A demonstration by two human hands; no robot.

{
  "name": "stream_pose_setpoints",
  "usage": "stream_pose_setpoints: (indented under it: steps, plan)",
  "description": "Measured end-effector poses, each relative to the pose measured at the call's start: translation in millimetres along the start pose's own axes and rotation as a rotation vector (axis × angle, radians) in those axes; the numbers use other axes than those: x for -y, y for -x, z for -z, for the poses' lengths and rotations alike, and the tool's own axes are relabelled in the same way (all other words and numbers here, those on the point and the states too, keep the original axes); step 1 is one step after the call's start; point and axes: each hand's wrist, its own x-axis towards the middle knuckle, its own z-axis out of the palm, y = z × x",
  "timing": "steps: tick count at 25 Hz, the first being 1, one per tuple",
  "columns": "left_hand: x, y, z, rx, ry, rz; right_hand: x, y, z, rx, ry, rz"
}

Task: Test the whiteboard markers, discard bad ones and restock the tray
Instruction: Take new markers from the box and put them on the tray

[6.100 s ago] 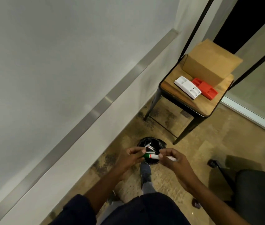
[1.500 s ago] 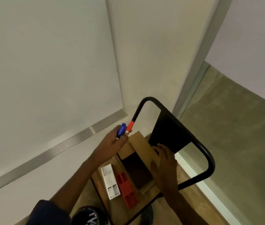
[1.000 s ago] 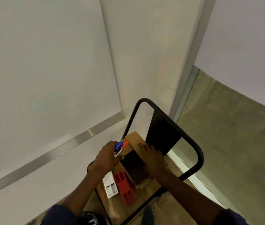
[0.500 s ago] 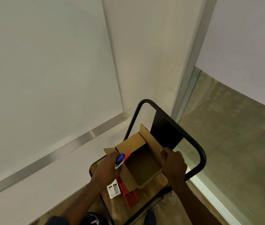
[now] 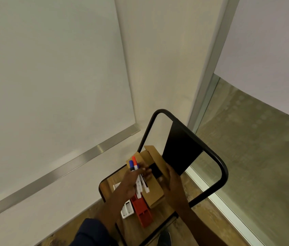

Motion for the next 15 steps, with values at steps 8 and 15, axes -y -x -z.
stream_pose_setpoints:
  steps: [8,15]
  plan:
    - [13,10,0,-0.009,-0.010,-0.018,5,19,25,0.201,0.485,0.018]
    - [7,54,24,0.158,0.292,-0.197,66,59,-10,0.276,-0.331,-0.244]
